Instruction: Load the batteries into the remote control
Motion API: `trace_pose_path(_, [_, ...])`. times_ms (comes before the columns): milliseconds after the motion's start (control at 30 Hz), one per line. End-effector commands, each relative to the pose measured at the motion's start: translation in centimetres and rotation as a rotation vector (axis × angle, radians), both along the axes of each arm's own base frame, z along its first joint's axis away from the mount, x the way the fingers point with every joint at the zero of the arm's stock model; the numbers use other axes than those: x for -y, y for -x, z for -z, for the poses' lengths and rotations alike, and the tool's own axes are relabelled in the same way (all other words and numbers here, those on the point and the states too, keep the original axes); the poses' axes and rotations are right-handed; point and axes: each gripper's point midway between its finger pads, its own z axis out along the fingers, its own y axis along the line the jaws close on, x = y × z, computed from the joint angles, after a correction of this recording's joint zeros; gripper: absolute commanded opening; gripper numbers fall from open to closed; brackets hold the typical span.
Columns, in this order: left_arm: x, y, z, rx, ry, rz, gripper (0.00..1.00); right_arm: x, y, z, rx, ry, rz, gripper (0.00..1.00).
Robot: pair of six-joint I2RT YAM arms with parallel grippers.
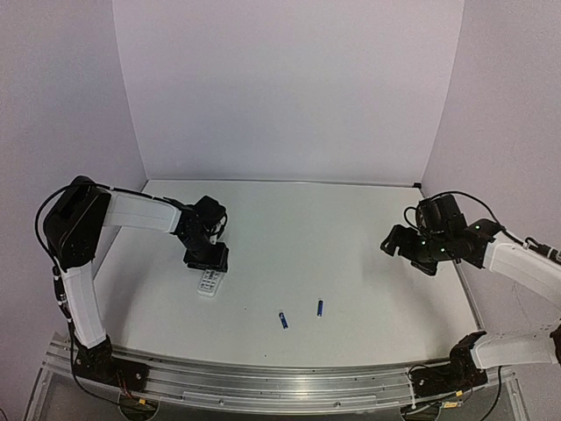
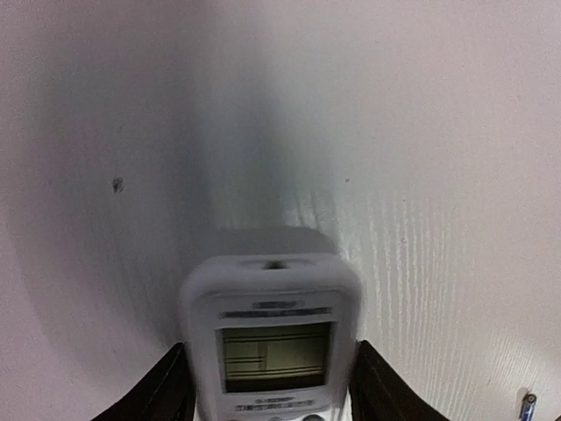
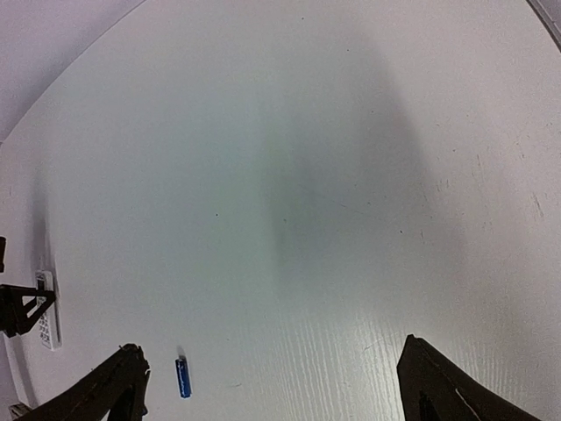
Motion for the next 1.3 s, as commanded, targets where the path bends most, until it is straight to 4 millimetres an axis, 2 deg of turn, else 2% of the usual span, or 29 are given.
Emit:
trace_pose_path(0, [0.6, -1.4, 0.6, 0.027, -0.033, -0.013, 0.48, -0.1, 0.3, -0.8, 0.031, -0.006, -0.028, 0.96])
trace_pose_path(133, [1.0, -1.6, 0.4, 0.023, -0.037, -0.018, 0.27, -0.5, 0.4, -1.3, 0.04, -0.018, -0.061, 0.96])
trace_pose_path(200, [1.6, -2.0, -0.8, 0.037, -0.005, -0.029, 0.22, -1.7, 0.6, -1.7, 0.035, -0.048, -0.119, 0.94])
trace_pose_path(267, [3.0, -2.8, -3.2, 0.072, 0.081, -0.04, 0.16, -3.4, 0.8, -2.4, 0.028, -0.099, -0.212, 0.94])
trace_pose_path(367, [7.1, -3.2, -9.5, 0.153, 0.365, 0.012, 0.11, -6.8, 0.9, -4.1, 0.048, -0.174, -0.376, 0.93])
trace_pose_path(433, [10.0, -3.2, -15.7, 0.265, 0.618, 0.085, 0.1, -9.7, 1.2, -5.5, 0.092, -0.202, -0.5, 0.93])
trace_pose_path(500, [11.4, -1.7, -20.6, 0.333, 0.837, 0.162, 0.05, -13.2, 1.9, -7.1, 0.153, -0.213, -0.651, 0.93])
trace_pose_path(600, [11.8, 0.6, -27.9, 0.456, 1.103, 0.248, 0.03, -18.7, 3.8, -9.9, 0.259, -0.302, -0.88, 0.92])
trace_pose_path(700, [11.5, 2.6, -31.9, 0.513, 1.252, 0.302, 0.0, -22.9, 5.0, -13.1, 0.378, -0.482, -1.035, 0.92])
trace_pose_path(767, [11.4, 3.8, -33.7, 0.57, 1.314, 0.331, 0.0, -24.7, 5.7, -15.2, 0.455, -0.58, -1.112, 0.92])
trace_pose_path(867, [11.0, 5.0, -35.2, 0.622, 1.382, 0.356, 0.0, -26.4, 5.9, -17.0, 0.518, -0.632, -1.17, 0.92])
trace_pose_path(1067, [11.3, 7.4, -37.3, 0.676, 1.516, 0.449, 0.0, -28.7, 4.1, -18.0, 0.555, -0.679, -1.151, 0.92])
trace_pose_path(1267, [12.1, 7.7, -37.7, 0.662, 1.556, 0.489, 0.0, -30.6, 2.8, -18.5, 0.542, -0.732, -1.156, 0.92])
